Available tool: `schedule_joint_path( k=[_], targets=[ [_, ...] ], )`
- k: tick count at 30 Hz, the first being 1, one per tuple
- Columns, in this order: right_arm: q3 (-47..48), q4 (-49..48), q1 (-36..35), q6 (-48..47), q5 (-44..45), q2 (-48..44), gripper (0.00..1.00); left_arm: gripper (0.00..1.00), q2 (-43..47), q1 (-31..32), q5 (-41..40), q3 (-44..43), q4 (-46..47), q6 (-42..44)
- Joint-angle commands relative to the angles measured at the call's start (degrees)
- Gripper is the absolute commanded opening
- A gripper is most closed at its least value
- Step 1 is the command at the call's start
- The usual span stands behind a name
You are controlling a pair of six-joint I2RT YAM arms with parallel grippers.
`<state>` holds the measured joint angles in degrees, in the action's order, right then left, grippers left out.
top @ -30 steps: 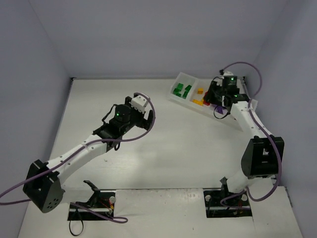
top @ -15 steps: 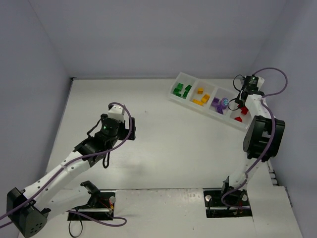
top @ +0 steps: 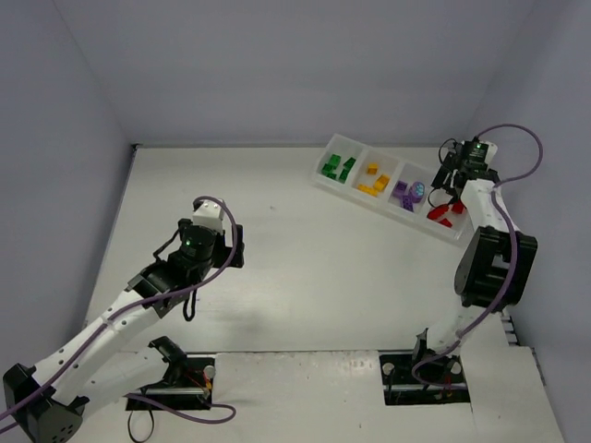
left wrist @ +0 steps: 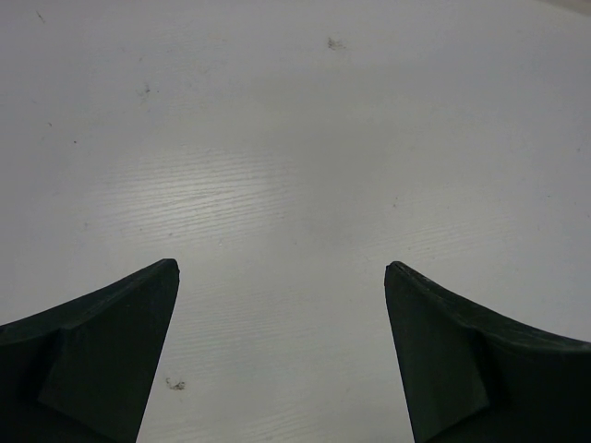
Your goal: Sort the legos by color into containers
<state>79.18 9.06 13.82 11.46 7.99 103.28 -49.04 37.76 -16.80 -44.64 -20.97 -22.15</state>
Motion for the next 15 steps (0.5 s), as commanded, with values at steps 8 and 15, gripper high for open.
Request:
schedule_joint_path(
  k=[8,15],
  targets=[
    [-9.29,-0.36,-0.55,0.40,-11.66,-28.38,1.00,0.86,0.61,-0.49,-1.57,-5.27,-3.02,0.71],
    [-18.96,1.57,-8.88,1.72,-6.25,-48.16,1.00,0.86,-0.01,-0.58,-4.65,-9.41,-6.80,-1.92]
  ],
)
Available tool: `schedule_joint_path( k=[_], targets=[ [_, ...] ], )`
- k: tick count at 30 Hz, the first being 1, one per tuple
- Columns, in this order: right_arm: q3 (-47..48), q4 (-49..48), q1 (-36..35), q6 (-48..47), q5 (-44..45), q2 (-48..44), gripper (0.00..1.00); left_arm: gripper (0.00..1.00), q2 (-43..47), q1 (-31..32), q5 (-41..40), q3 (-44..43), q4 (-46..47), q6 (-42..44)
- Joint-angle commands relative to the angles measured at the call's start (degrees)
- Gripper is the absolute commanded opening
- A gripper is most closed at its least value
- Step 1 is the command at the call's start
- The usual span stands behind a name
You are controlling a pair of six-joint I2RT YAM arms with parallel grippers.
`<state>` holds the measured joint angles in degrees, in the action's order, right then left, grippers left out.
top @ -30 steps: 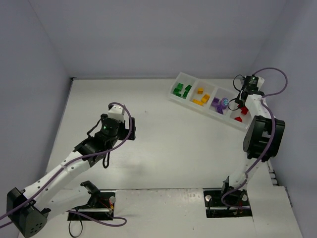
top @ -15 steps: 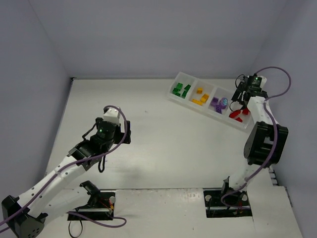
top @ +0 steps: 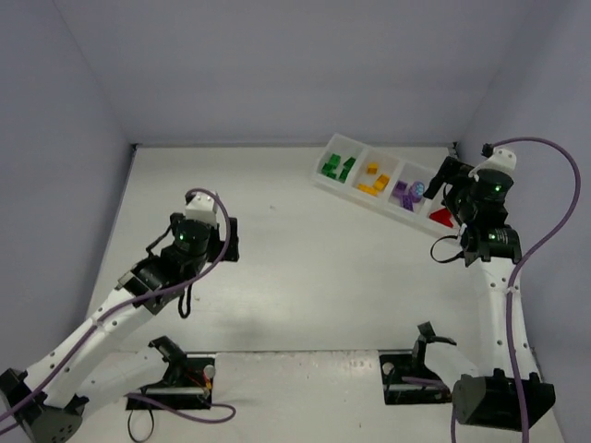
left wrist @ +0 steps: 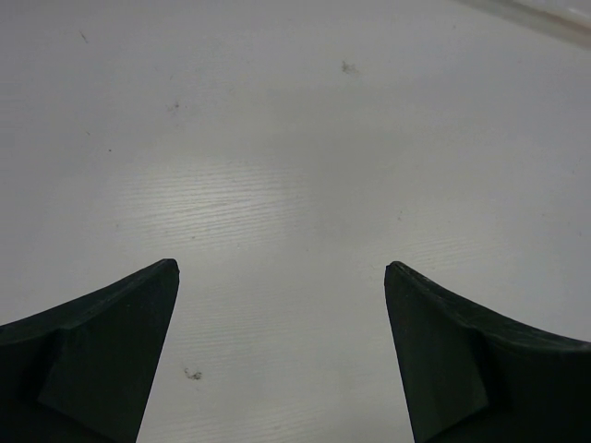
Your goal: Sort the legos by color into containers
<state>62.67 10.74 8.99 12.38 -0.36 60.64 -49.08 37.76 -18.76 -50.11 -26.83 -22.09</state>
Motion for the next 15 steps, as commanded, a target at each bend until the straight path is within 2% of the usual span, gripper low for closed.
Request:
schedule_joint_path(
  k=[1,6,15],
  targets=[
    [-3.43,0.50,-5.03,1.24,2.21,-7.10,1.00,0.86,0.12,-0.49,-2.86,-3.95,-1.29,-2.34],
    [-7.91,1.65,-10.12,1.68,-1.74,-13.97,1.00,0.86,0.65,-0.67,-6.10,-4.20,-3.22,-4.10],
    [-8.36,3.05,-15.58,-0.25,0.18,-19.24,1.00,0.86,2.58,-0.67,-10.33,-6.05,-6.92,-5.85]
  ],
)
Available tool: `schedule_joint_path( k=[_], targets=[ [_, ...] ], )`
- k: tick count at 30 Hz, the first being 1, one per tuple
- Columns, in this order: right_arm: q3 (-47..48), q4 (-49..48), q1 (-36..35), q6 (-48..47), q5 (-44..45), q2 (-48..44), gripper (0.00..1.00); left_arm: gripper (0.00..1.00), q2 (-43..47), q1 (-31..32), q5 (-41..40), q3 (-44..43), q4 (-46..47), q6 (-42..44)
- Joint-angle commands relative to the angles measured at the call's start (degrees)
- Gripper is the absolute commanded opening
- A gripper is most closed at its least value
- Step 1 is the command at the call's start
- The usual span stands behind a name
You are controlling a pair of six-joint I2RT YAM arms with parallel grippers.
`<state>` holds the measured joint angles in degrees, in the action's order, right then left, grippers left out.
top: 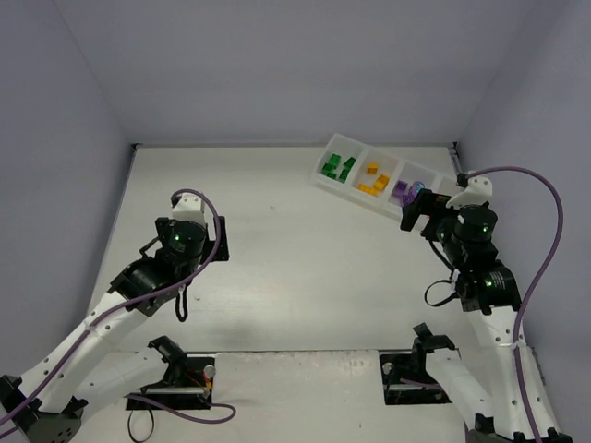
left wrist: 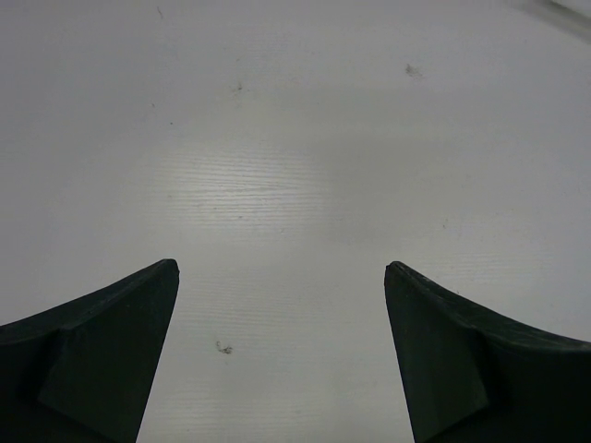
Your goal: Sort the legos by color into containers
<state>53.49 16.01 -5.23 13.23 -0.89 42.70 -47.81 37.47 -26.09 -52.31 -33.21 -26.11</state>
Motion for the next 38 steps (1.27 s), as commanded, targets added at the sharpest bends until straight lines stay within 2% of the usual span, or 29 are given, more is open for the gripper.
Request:
schedule_joint_path(
  k=[1,16,38],
  targets=[
    [1.00,-1.95,-1.62,-1.19,0.71,-1.65,1.00,0.86,1.40,-0.38,-2.66,-4.11,-1.32,-2.19],
    [0.03,0.60,-3.91,-0.31,0.71,-7.45,1.00,0.86,2.28,-0.38,-2.74,-7.28,-5.81,-2.98],
    [0.29,0.87,-3.91,-1.19,0.01,-7.54,1.00,0.86,3.52,-0.38,-1.34,-6.22,-6.78,-3.51]
  ],
)
